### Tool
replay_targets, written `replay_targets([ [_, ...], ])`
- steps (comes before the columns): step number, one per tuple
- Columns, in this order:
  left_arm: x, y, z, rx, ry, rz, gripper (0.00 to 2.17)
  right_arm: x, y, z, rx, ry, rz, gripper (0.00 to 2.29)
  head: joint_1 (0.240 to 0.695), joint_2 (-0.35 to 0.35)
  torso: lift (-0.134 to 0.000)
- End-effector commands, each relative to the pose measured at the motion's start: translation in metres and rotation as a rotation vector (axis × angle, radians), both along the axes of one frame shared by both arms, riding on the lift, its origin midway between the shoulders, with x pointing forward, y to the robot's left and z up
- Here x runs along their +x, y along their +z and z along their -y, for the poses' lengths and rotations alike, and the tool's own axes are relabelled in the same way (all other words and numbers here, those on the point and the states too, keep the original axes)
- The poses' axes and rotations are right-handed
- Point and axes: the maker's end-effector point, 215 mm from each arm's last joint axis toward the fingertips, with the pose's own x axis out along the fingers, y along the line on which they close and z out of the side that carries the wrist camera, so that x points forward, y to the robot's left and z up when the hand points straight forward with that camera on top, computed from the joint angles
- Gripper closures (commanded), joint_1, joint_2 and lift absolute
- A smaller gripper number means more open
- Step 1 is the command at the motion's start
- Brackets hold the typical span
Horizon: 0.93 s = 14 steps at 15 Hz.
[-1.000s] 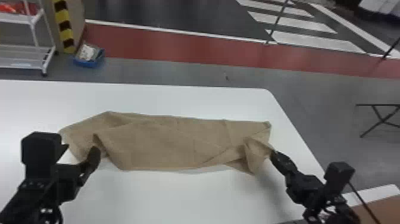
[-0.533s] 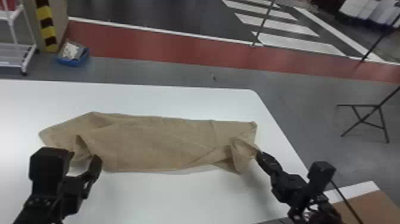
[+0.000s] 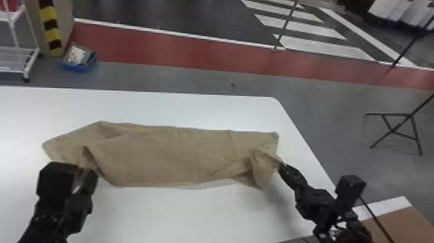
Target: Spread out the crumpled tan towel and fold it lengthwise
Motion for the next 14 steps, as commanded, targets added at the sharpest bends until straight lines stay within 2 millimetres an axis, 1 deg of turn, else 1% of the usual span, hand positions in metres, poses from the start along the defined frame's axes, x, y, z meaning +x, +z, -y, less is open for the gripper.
replay_targets([
  [1, 0.000, 0.002, -0.004, 0.006, 0.005, 0.003, 1.36, 0.000, -0.001, 0.000, 0.001, -0.001, -0.001, 1.41, 0.695, -0.350, -0.124],
  [2, 0.000, 0.002, -0.005, 0.008, 0.004, 0.001, 1.36, 0.000, 0.000, 0.002, 0.000, -0.003, 0.000, 1.41, 0.695, -0.350, -0.124],
  [3, 0.000, 0.001, -0.007, 0.009, 0.004, -0.003, 1.45, -0.001, 0.000, 0.002, 0.001, -0.004, -0.001, 1.42, 0.695, -0.350, -0.124],
  [4, 0.000, 0.001, -0.010, 0.011, 0.008, -0.005, 1.45, -0.001, 0.000, 0.002, 0.004, -0.005, 0.000, 1.41, 0.695, -0.350, -0.124],
  [5, 0.001, 0.003, -0.015, 0.008, 0.018, 0.001, 1.44, 0.000, 0.002, 0.003, 0.003, -0.006, 0.008, 1.41, 0.695, -0.350, -0.124],
  [6, 0.001, 0.007, -0.025, 0.008, 0.037, 0.004, 1.45, 0.000, 0.003, 0.003, 0.002, -0.005, 0.011, 1.41, 0.695, -0.349, -0.124],
  [7, 0.006, 0.015, -0.036, 0.004, 0.054, 0.020, 1.45, 0.000, 0.004, 0.003, 0.006, -0.006, 0.013, 1.41, 0.695, -0.343, -0.124],
  [8, 0.006, 0.019, -0.051, 0.002, 0.076, 0.025, 1.45, 0.001, 0.005, 0.004, 0.004, -0.007, 0.015, 1.42, 0.695, -0.336, -0.124],
  [10, 0.011, 0.028, -0.084, -0.005, 0.128, 0.034, 1.44, 0.004, 0.012, 0.015, -0.004, -0.020, 0.023, 1.41, 0.695, -0.317, -0.124],
  [11, 0.015, 0.035, -0.098, -0.018, 0.150, 0.043, 1.45, 0.007, 0.012, 0.020, -0.006, -0.024, 0.018, 1.41, 0.695, -0.306, -0.124],
  [14, 0.021, 0.044, -0.140, -0.017, 0.212, 0.050, 1.44, 0.008, 0.014, 0.022, -0.007, -0.028, 0.019, 1.41, 0.695, -0.254, -0.124],
])
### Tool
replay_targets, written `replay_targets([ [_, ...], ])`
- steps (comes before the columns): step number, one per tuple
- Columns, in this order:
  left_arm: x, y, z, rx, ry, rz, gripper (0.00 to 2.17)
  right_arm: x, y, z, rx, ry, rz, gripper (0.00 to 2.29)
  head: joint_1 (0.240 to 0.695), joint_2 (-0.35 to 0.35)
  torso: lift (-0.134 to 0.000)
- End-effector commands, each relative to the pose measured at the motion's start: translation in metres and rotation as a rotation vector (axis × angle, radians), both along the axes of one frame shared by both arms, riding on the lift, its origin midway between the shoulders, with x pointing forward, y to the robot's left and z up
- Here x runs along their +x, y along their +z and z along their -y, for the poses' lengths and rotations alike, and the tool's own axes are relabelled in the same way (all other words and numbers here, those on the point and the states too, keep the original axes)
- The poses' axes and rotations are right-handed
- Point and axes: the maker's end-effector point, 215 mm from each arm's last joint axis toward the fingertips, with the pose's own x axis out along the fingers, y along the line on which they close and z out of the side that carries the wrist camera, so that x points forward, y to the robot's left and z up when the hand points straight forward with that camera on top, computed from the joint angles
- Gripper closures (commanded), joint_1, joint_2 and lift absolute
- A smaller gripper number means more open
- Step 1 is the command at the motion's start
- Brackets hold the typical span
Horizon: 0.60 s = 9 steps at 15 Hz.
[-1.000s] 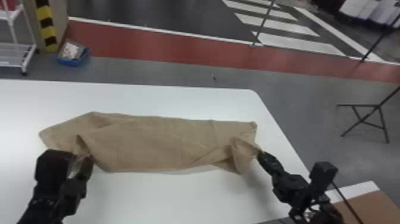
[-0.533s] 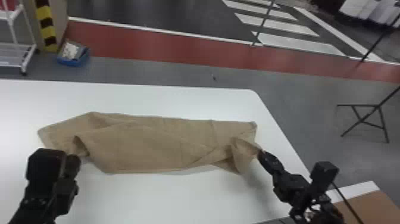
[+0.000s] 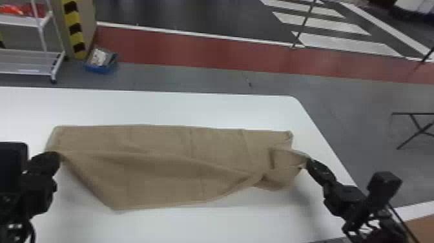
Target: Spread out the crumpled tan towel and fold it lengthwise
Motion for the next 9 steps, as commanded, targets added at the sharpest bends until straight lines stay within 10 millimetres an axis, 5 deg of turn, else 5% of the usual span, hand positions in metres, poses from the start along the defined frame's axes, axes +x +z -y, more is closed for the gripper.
replay_targets([
  [1, 0.005, 0.008, -0.033, 0.005, 0.054, 0.011, 1.44, 0.001, 0.001, -0.002, 0.002, 0.002, 0.003, 1.42, 0.695, -0.240, -0.124],
  [9, 0.009, 0.017, -0.079, 0.047, 0.107, 0.001, 1.43, 0.001, 0.013, 0.013, 0.005, -0.028, 0.029, 1.41, 0.695, -0.154, -0.124],
])
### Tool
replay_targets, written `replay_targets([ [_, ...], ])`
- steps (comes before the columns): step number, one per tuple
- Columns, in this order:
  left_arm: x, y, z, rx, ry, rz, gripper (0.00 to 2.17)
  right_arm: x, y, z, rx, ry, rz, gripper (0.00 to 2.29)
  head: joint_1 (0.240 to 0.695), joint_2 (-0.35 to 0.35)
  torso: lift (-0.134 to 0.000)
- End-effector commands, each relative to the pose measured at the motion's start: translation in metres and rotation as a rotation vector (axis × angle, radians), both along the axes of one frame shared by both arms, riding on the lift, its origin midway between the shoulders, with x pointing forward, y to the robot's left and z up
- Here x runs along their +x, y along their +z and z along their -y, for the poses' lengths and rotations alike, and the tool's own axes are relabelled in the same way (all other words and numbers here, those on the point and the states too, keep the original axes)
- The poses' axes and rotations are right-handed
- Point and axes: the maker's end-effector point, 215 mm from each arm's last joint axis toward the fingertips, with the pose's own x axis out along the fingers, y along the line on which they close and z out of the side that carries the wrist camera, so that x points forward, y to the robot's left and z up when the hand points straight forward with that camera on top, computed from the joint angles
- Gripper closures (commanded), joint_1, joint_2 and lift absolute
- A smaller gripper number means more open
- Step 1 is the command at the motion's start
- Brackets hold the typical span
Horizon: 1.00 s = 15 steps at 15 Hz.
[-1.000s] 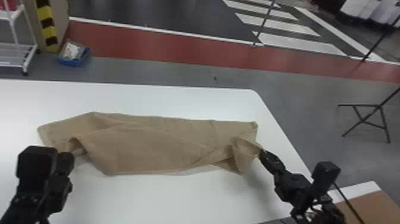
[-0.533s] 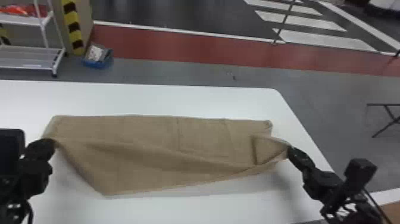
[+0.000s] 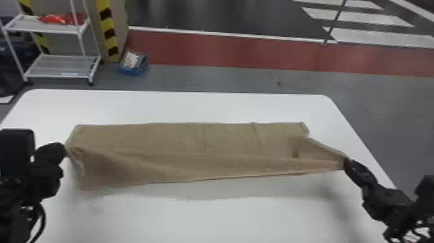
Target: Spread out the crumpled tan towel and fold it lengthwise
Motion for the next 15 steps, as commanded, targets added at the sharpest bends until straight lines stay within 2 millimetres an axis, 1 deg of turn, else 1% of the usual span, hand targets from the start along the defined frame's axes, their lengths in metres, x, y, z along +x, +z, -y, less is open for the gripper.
replay_targets([
  [1, -0.001, 0.003, -0.010, 0.013, 0.008, -0.007, 1.43, -0.001, 0.011, 0.014, -0.005, -0.026, 0.021, 1.42, 0.695, -0.153, -0.124],
  [3, -0.003, -0.002, -0.012, 0.010, 0.002, -0.027, 1.43, -0.004, 0.022, 0.033, 0.009, -0.065, 0.040, 1.41, 0.695, -0.159, -0.124],
  [4, -0.003, 0.000, -0.010, 0.009, -0.002, -0.025, 1.36, -0.004, 0.026, 0.033, 0.000, -0.058, 0.042, 1.42, 0.695, -0.164, -0.124],
  [6, -0.003, -0.002, -0.002, 0.005, -0.017, -0.026, 1.27, -0.003, 0.027, 0.023, 0.001, -0.040, 0.042, 1.41, 0.695, -0.179, -0.124],
  [7, -0.003, -0.004, 0.004, 0.000, -0.028, -0.030, 1.02, -0.002, 0.025, 0.019, 0.004, -0.036, 0.039, 1.41, 0.695, -0.179, -0.124],
  [8, -0.004, -0.005, 0.006, -0.001, -0.034, -0.031, 0.50, -0.001, 0.021, 0.013, 0.004, -0.027, 0.032, 1.41, 0.695, -0.180, -0.124],
  [9, -0.007, -0.007, 0.007, -0.002, -0.033, -0.034, 0.11, -0.001, 0.019, 0.010, 0.004, -0.022, 0.028, 1.42, 0.695, -0.180, -0.124],
  [10, -0.008, -0.004, 0.006, -0.002, -0.031, -0.022, 0.04, -0.001, 0.016, 0.008, 0.007, -0.020, 0.024, 1.41, 0.695, -0.180, -0.124],
  [12, -0.015, -0.004, -0.004, 0.007, -0.011, -0.024, 0.04, -0.003, 0.012, 0.006, 0.011, -0.019, 0.017, 1.41, 0.695, -0.173, -0.124],
  [13, -0.021, -0.001, -0.005, 0.006, -0.007, -0.018, 0.04, -0.004, 0.010, 0.006, 0.011, -0.020, 0.013, 1.41, 0.695, -0.170, -0.124],
  [15, -0.038, -0.001, 0.002, -0.008, -0.022, -0.015, 0.05, -0.004, 0.008, 0.007, 0.010, -0.020, 0.011, 1.41, 0.695, -0.161, -0.124],
])
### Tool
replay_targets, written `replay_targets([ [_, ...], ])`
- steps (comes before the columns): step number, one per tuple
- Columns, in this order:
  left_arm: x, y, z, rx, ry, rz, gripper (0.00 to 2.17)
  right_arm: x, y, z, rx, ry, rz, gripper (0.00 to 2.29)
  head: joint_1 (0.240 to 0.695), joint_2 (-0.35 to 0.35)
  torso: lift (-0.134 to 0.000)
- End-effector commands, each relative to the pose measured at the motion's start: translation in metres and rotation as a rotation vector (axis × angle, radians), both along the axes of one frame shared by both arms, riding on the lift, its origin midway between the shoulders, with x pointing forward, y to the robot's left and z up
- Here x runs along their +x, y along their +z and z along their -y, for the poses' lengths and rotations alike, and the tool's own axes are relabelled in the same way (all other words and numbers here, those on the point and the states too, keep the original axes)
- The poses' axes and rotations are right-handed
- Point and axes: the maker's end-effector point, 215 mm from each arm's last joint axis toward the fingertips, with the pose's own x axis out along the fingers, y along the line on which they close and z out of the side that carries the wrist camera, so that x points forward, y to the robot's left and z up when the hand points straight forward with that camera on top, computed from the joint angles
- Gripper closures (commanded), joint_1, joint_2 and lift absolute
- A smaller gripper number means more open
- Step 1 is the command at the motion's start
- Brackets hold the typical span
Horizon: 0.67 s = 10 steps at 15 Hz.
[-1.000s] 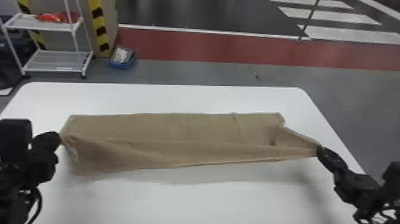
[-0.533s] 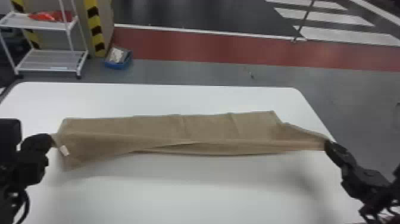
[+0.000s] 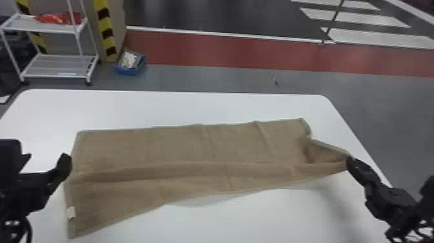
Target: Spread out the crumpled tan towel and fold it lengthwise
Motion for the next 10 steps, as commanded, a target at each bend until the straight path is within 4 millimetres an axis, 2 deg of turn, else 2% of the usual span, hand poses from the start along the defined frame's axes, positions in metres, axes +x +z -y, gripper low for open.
replay_targets([
  [1, -0.021, -0.001, 0.016, -0.043, -0.027, 0.004, 0.05, 0.000, -0.004, -0.001, 0.001, 0.001, -0.002, 1.41, 0.695, -0.164, -0.124],
  [4, -0.047, -0.001, 0.046, -0.082, -0.078, 0.037, 0.05, 0.000, -0.009, -0.007, 0.007, 0.010, -0.006, 1.41, 0.695, -0.187, -0.124],
  [5, -0.054, 0.000, 0.051, -0.089, -0.094, 0.051, 0.14, 0.000, -0.011, -0.007, 0.008, 0.010, -0.009, 1.41, 0.695, -0.208, -0.124],
  [8, -0.074, -0.006, 0.049, -0.112, -0.105, 0.048, 0.49, 0.000, -0.016, -0.007, 0.010, 0.011, -0.013, 1.41, 0.695, -0.230, -0.124],
  [10, -0.088, -0.007, 0.040, -0.152, -0.089, 0.049, 0.55, 0.000, -0.020, -0.009, 0.013, 0.015, -0.015, 1.41, 0.695, -0.238, -0.124],
])
